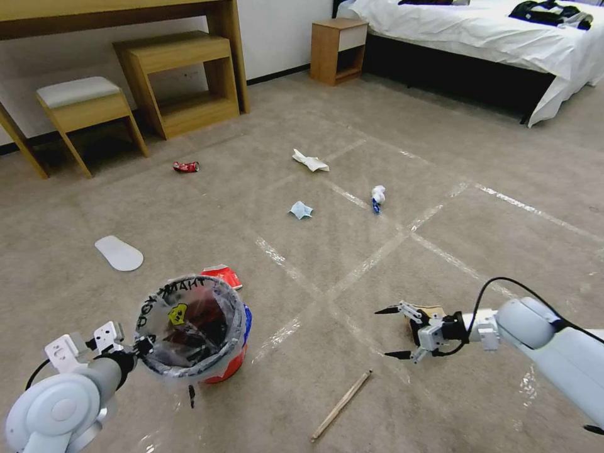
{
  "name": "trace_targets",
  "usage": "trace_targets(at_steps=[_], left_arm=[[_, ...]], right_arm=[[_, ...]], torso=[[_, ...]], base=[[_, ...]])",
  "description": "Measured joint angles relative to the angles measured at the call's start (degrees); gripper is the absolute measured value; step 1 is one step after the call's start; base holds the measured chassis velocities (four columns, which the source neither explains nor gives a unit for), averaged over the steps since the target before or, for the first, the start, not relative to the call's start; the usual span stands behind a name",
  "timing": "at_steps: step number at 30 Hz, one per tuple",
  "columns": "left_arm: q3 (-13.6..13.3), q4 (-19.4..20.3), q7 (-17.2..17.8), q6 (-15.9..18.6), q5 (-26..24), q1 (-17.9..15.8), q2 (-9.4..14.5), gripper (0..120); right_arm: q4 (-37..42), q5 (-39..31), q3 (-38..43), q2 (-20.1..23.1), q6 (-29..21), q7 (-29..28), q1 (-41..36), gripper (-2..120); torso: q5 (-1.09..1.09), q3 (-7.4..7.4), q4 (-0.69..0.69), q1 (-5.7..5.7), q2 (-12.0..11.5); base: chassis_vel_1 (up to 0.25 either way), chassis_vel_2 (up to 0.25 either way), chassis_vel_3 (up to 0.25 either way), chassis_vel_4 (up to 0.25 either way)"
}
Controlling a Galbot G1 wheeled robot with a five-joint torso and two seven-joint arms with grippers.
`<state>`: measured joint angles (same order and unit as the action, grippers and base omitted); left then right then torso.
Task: Pick up the trash bin and place the garbage on the floor into it.
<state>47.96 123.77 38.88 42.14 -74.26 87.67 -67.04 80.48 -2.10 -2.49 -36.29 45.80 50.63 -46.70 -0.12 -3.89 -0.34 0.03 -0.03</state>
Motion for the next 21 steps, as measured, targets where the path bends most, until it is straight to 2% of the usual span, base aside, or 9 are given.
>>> trace_targets(at_steps=[10, 13, 15, 21], left_arm=[[-0.1, -0.9, 0.2, 0.0, 1.0, 0.2, 0.0, 0], [-0.1, -0.9, 0.2, 0.0, 1.6, 0.4, -0.3, 0], [0.0, -0.6, -0.1, 0.0, 2.5, 0.9, -1.1, 0], [0.1, -0.1, -0.2, 0.0, 3.1, 1.0, -2.1, 0]], right_arm=[[-2.5, -5.6, -1.9, 1.5, 0.5, 7.3, 0.2, 100], [-2.6, -5.8, -3.9, 2.3, 0.5, 10.1, 2.5, 100], [-2.2, -6.2, -9.2, 2.5, 0.5, 14.1, 9.0, 100], [-0.4, -4.3, -14.4, 1.0, 0.5, 18.2, 13.7, 100]], torso=[[0.00, 0.00, -0.03, 0.00, 0.0], [0.00, 0.00, -0.03, 0.00, 0.0], [-0.01, 0.00, 0.00, 0.00, 0.0], [-0.02, 0.01, -0.02, 0.00, 0.0]], base=[[0.000, 0.000, 0.000, 0.000], [0.000, 0.000, 0.000, 0.000], [0.000, 0.000, 0.000, 0.000], [0.000, 0.000, 0.000, 0.000]])
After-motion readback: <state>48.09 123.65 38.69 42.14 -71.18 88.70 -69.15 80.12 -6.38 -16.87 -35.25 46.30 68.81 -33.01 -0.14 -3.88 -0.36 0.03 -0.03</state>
